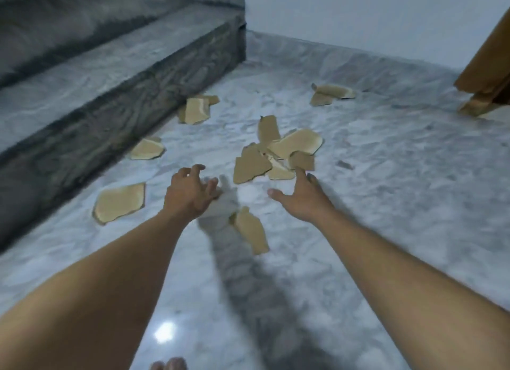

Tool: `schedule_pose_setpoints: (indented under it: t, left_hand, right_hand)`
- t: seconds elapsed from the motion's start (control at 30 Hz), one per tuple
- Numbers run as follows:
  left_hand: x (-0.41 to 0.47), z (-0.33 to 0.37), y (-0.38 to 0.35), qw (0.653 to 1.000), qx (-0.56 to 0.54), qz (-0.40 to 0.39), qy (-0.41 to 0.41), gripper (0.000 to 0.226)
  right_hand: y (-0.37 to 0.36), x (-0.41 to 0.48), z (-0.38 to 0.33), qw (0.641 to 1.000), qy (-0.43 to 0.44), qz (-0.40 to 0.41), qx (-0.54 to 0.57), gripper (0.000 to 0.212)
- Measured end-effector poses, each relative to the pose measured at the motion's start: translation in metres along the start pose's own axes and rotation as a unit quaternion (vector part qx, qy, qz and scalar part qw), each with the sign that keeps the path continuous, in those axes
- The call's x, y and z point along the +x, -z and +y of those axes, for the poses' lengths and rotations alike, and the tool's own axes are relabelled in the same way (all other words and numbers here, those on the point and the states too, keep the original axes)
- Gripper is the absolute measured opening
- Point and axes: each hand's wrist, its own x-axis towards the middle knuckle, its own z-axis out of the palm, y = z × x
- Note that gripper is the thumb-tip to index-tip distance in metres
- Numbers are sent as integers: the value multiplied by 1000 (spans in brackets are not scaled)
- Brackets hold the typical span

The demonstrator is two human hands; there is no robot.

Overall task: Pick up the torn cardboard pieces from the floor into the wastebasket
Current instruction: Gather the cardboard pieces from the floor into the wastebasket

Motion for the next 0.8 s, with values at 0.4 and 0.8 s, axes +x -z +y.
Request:
schedule_pose_setpoints:
  t: [0.4, 0.8]
  left_hand:
    - [44, -149, 6, 977, 11, 51, 208, 97]
    - [148, -109, 5, 990, 110, -25, 83, 85]
  right_hand:
    - [-166, 33, -79, 947, 196, 59, -247, 75]
    - [-120, 54, -36, 940, 135, 140, -280, 61]
